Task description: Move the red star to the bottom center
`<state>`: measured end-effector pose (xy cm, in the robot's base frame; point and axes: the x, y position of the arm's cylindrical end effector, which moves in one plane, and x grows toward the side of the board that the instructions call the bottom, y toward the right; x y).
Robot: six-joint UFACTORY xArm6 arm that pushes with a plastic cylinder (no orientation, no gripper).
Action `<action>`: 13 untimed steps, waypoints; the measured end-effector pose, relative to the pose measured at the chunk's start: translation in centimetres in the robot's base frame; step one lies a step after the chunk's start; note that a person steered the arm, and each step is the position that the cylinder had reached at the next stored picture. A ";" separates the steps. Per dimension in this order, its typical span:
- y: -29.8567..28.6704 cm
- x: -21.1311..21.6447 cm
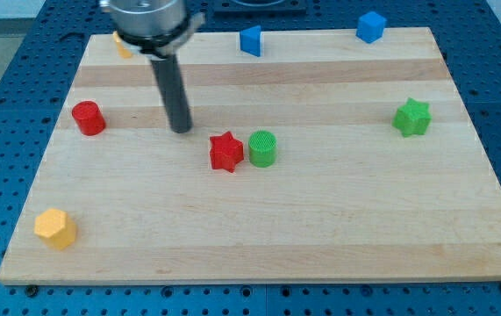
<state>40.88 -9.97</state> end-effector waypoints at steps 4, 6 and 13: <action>10.7 10.5; 11.4 11.7; 10.5 13.0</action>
<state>53.92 0.50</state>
